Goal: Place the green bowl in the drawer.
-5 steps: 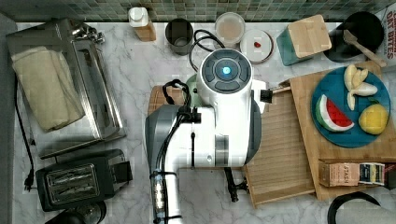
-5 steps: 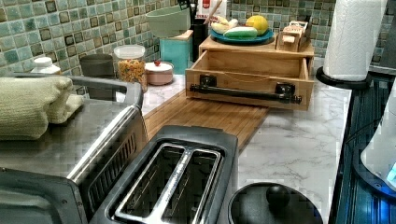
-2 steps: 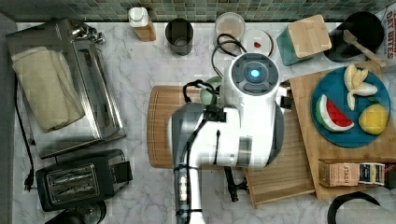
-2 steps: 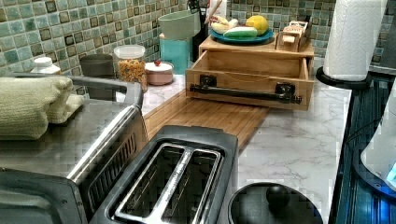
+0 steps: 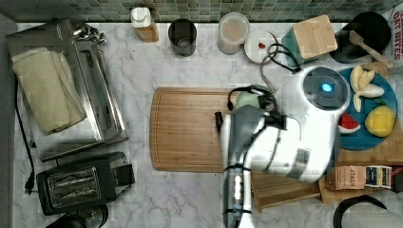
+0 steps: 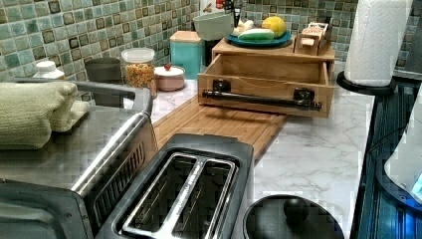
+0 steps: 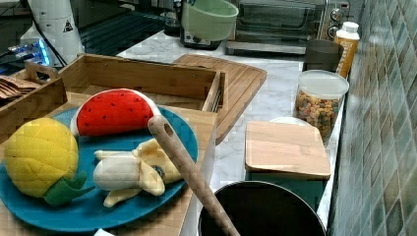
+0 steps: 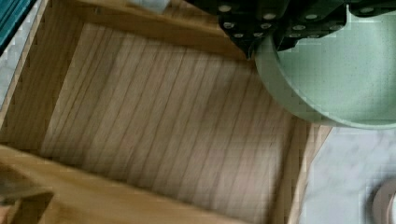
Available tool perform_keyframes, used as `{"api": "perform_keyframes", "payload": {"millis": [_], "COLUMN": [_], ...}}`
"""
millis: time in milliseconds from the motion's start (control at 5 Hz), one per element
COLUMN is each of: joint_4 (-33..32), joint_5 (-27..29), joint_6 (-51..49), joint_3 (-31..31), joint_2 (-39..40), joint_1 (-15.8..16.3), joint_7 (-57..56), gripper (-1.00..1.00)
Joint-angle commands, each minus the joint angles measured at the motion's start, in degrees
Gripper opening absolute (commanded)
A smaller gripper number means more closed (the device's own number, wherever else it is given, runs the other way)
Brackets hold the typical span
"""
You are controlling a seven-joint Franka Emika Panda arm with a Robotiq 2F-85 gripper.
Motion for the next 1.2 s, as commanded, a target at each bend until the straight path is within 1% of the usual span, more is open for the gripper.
{"api": "perform_keyframes", "payload": {"millis": [200,400,600,800,1000,1200], "joint_4": [-9.08,-13.35,-17.85,-20.04,-22.78,-22.29], "joint_5": [1.45,0.53,0.23,-1.46,-3.02,-2.51], "joint_6": [9.67,12.02,13.58,14.84,20.77,22.85], "joint_3": [-2.56,-2.46,-2.98,-3.24,-2.21,-4.97], "joint_2": [-7.22,-8.76,-11.03,-10.91,-9.38,-5.26], "joint_1": [-4.02,-5.06,-5.24,-5.48,-8.25,-6.62], "joint_7": [-2.84,-3.82,-3.93,-3.92,-4.78,-7.23], "gripper": [-1.0,-1.0,-1.0,-1.0,-1.0,-1.0]}}
